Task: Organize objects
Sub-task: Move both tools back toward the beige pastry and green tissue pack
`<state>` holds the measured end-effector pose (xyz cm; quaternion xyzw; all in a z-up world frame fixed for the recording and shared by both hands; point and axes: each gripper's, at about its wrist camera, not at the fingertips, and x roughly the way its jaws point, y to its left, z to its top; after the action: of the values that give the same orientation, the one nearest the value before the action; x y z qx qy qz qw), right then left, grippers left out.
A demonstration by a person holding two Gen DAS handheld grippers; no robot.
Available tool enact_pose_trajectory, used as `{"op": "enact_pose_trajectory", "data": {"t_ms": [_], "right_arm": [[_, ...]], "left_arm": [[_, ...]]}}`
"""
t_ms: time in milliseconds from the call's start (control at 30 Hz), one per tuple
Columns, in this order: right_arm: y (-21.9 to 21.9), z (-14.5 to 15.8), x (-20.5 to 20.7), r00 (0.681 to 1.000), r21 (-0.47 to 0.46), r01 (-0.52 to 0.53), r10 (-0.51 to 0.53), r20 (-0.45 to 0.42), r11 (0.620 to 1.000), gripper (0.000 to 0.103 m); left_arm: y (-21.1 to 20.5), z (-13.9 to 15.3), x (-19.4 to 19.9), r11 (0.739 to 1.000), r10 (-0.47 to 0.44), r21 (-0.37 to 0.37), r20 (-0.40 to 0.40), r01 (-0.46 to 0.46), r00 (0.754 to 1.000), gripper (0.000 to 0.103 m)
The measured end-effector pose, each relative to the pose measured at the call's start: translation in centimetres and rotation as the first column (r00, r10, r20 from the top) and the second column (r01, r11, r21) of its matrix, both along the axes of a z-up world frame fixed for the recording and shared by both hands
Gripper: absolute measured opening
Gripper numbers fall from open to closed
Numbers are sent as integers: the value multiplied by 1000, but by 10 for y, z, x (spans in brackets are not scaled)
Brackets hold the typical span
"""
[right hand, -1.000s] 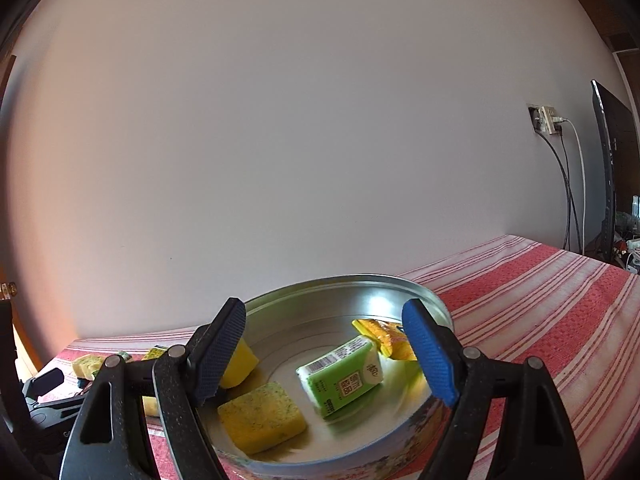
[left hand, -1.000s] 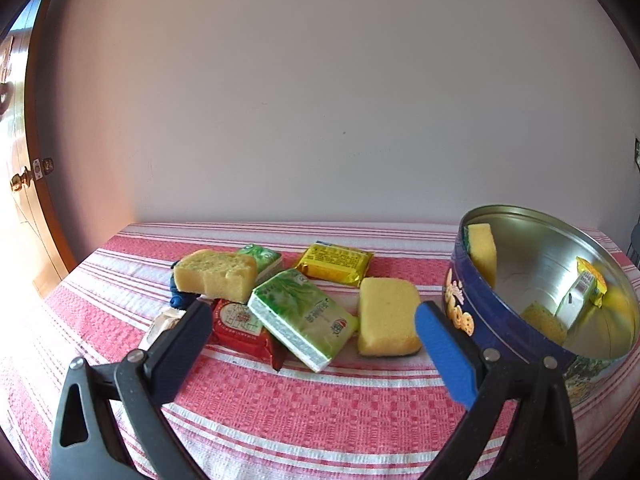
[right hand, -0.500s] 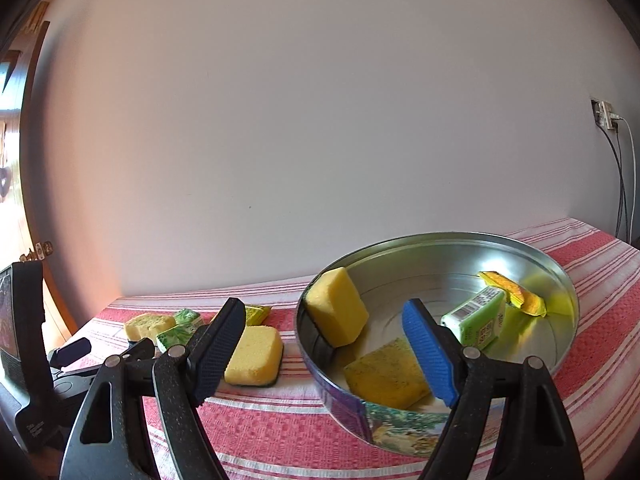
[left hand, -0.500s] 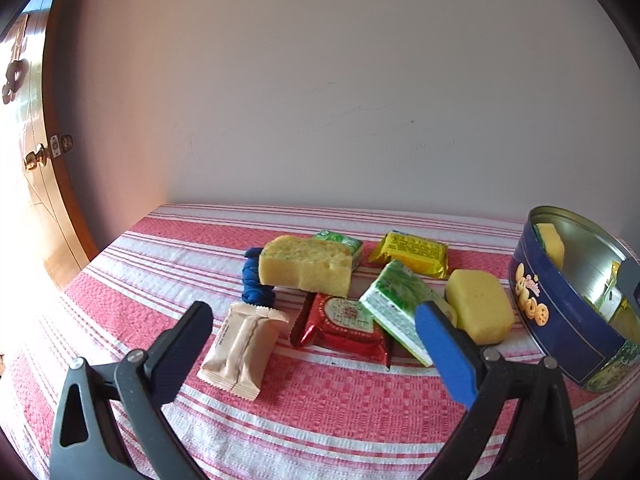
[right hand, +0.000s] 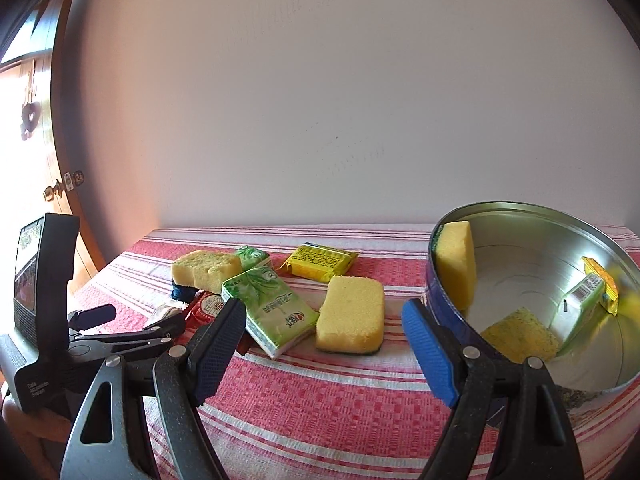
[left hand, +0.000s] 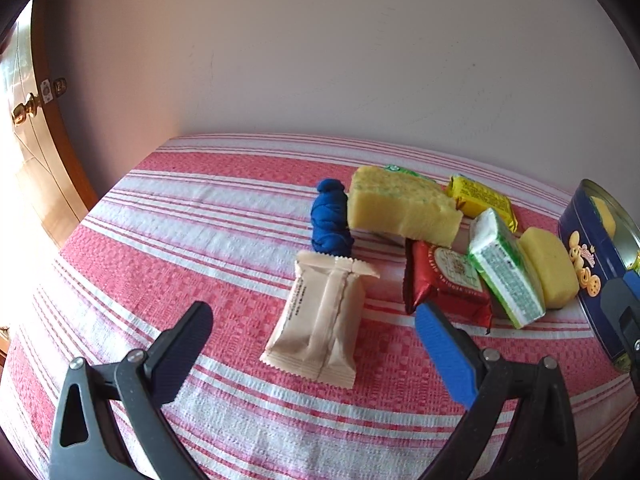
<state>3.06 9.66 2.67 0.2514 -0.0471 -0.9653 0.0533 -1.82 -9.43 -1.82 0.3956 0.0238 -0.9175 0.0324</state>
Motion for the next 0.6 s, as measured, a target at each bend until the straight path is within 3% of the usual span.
{"op": "enact_pose_trajectory", "data": {"t_ms": [133,367,600], "right_arm": [[-8,-8,-21,995,-22,-57,59,81,998,79],[-22,-16,-52,977,-33,-152,156,145,988,72],[-21,-30,-86,950,-87,-191,207,235,978,72]], "left_arm": [[-2,-9,-6,1000,6,-8,55,-5,998,102],[-13,-23,-17,999,24,32,127,-28,992,102],[-15,-24,-19,999,23,19,126,-26,992,98]]}}
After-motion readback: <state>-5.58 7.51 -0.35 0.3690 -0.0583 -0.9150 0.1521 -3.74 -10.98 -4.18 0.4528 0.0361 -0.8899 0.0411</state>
